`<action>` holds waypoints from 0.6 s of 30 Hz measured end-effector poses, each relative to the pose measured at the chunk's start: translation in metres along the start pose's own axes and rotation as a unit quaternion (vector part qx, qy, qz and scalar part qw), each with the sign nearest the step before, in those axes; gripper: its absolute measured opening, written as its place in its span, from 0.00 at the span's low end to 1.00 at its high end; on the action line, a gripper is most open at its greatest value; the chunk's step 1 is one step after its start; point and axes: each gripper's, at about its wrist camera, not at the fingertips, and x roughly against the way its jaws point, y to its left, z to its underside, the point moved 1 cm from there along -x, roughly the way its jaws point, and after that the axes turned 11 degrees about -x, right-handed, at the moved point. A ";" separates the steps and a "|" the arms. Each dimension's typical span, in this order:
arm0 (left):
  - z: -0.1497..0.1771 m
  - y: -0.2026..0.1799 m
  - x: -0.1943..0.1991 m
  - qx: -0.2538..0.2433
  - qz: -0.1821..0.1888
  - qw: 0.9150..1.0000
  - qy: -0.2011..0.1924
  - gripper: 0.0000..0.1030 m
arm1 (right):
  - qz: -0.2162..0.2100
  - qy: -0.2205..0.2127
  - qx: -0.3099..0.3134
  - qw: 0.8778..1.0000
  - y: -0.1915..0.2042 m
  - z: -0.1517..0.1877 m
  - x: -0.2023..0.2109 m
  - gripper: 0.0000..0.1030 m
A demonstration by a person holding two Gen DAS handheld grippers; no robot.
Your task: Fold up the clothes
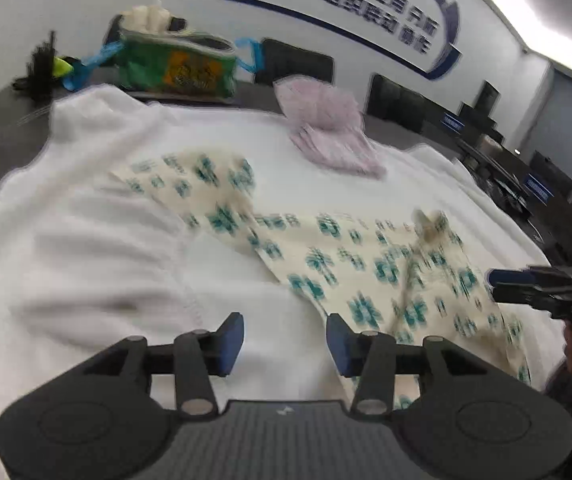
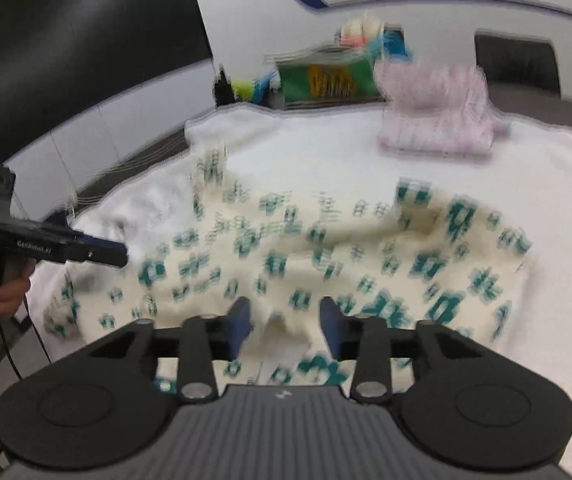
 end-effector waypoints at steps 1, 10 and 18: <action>-0.009 0.005 0.001 0.007 -0.005 1.000 -0.002 0.47 | 0.006 -0.012 0.000 1.000 -0.001 -0.005 0.005 0.44; -0.065 0.015 -0.087 0.070 -0.050 0.994 0.063 0.57 | 0.045 0.019 -0.083 0.995 -0.028 -0.066 -0.080 0.47; -0.049 0.013 -0.099 0.069 -0.015 0.997 0.044 0.04 | 0.055 0.037 -0.084 0.994 -0.031 -0.058 -0.114 0.02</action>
